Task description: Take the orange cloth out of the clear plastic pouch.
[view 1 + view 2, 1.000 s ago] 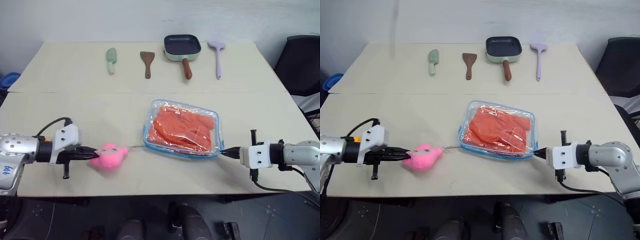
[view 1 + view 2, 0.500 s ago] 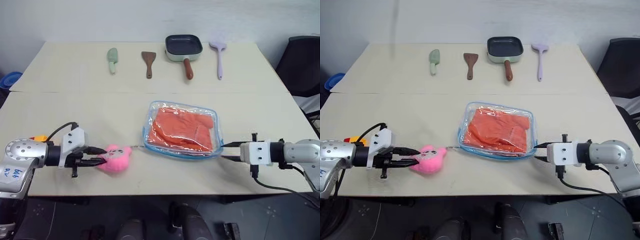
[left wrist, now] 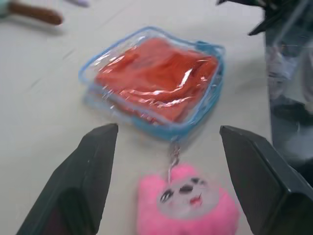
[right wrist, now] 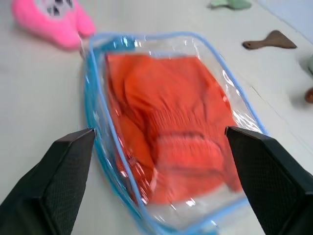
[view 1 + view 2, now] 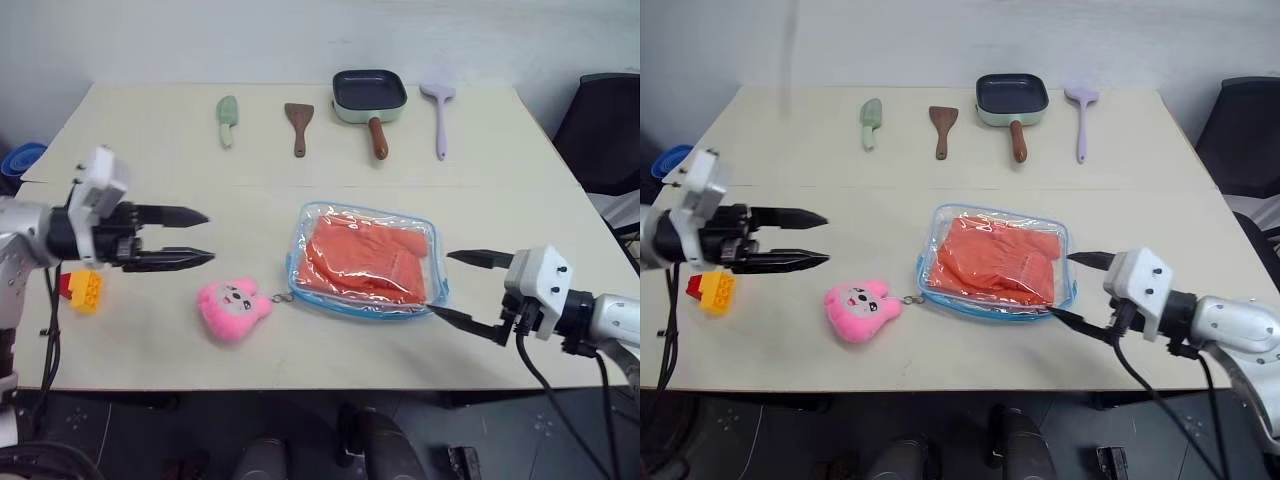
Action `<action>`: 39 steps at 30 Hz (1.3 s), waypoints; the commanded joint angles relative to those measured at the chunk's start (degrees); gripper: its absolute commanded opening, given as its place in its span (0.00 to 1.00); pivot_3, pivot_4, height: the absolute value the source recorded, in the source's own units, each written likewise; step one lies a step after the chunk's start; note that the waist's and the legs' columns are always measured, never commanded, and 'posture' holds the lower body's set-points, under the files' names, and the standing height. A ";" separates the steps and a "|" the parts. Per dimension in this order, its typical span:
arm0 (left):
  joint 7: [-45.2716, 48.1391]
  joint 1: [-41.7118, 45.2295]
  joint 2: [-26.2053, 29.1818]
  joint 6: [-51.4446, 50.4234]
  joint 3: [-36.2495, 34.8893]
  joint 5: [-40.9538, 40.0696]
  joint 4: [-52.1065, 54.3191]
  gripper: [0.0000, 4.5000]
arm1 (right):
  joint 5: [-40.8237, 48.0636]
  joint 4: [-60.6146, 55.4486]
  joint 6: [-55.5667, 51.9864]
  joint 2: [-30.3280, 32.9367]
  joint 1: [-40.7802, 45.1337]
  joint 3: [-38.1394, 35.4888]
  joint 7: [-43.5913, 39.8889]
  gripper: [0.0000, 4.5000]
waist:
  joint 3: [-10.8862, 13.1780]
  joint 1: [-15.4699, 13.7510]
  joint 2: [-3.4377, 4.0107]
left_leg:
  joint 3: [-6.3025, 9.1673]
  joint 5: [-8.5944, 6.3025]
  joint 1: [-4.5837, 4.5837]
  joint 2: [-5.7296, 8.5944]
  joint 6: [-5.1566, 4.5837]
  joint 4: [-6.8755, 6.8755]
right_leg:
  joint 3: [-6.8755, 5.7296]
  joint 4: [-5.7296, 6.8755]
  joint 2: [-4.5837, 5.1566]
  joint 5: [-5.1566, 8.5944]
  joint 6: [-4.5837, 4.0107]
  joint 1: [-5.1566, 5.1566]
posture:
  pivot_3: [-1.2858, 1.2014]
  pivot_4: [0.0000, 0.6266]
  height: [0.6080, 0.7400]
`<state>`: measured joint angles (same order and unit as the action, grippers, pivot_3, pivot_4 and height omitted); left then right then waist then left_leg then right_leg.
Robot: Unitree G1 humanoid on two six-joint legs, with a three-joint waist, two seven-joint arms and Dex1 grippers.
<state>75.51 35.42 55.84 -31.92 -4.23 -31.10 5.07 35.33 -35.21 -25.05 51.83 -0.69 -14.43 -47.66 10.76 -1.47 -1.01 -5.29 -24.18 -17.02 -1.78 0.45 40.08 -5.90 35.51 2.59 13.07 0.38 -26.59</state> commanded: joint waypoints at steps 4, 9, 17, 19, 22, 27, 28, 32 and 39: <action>-0.98 2.74 -9.49 23.20 17.46 18.87 -2.18 0.78 | 3.42 -7.38 -6.68 -2.75 1.48 2.79 6.45 0.98 | 0.00 0.35 -0.01 | -0.10 0.02 -0.01 0.08 0.06 0.01 | 0.06 -0.02 -0.17 0.00 0.00 -0.03 | 0.52 0.24 1.00; -2.89 5.49 -14.77 39.92 21.97 27.55 -12.98 0.78 | 4.28 -8.37 -8.93 -4.28 1.53 3.66 8.63 0.98 | 0.00 0.22 -0.01 | -0.19 0.05 0.00 0.10 0.13 0.01 | 0.07 -0.07 -0.24 0.04 -0.07 -0.03 | 0.52 0.24 1.00; -6.10 4.69 -20.99 42.84 21.04 27.64 -14.83 0.66 | 4.52 -9.74 -10.89 -6.79 1.09 3.74 12.04 0.98 | -0.01 0.04 -0.03 | -0.05 0.05 -0.03 -0.01 0.07 0.02 | 0.01 0.00 -0.13 0.01 -0.03 -0.03 | 0.52 0.24 1.00; -5.81 4.47 -21.07 42.19 21.09 27.61 -14.45 0.53 | 4.33 -9.90 -11.06 -6.90 0.73 3.82 12.28 0.98 | -0.01 0.06 -0.03 | -0.02 0.05 -0.03 -0.01 0.07 0.02 | 0.01 0.01 -0.12 0.01 -0.02 -0.02 | 0.52 0.24 1.00; -5.52 4.36 -20.87 42.11 21.34 28.04 -14.20 0.32 | 4.29 -9.97 -11.19 -6.84 0.32 3.68 12.34 0.98 | -0.01 0.06 -0.03 | 0.00 0.05 -0.03 -0.02 0.06 0.01 | 0.00 0.00 -0.13 0.01 -0.03 -0.02 | 0.52 0.24 1.00; -5.30 3.99 -20.62 41.56 21.44 28.16 -14.18 0.00 | 4.46 -9.52 -11.34 -6.56 0.63 3.47 12.18 0.98 | -0.01 0.09 -0.03 | 0.03 0.05 -0.02 -0.03 0.05 0.01 | 0.00 0.00 -0.14 0.01 -0.02 -0.02 | 0.52 0.24 1.00; -5.21 3.87 -20.60 41.04 21.48 28.08 -14.15 0.00 | 4.64 -9.38 -11.45 -6.56 0.86 3.36 12.21 0.98 | -0.01 0.09 -0.03 | 0.03 0.05 -0.02 -0.04 0.05 0.01 | 0.00 0.00 -0.14 0.01 -0.03 -0.02 | 0.52 0.24 1.00; -6.23 2.86 -22.31 30.77 20.15 24.11 -11.85 0.00 | 3.97 -9.21 -11.20 -6.29 0.84 3.65 11.92 0.98 | -0.01 0.10 -0.03 | 0.04 0.04 -0.02 -0.04 0.04 0.01 | 0.01 0.00 -0.15 0.01 -0.03 -0.03 | 0.52 0.24 1.00; -21.49 7.05 -33.37 1.83 13.33 16.54 -7.24 0.00 | -0.72 -10.42 -9.54 -6.00 -1.01 8.44 10.75 0.98 | -0.02 -0.14 -0.06 | 0.16 0.07 -0.10 0.02 -0.08 0.03 | 0.02 -0.08 -0.09 -0.04 0.09 0.03 | 0.52 0.24 1.00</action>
<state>57.36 40.77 23.46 -25.99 11.36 -12.38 -4.88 35.38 -43.18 -35.95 45.77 -1.52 -6.42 -36.78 10.75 -1.61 -1.07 -5.12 -24.11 -17.12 -1.75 0.37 40.11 -5.85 35.43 2.50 13.02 0.48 -26.55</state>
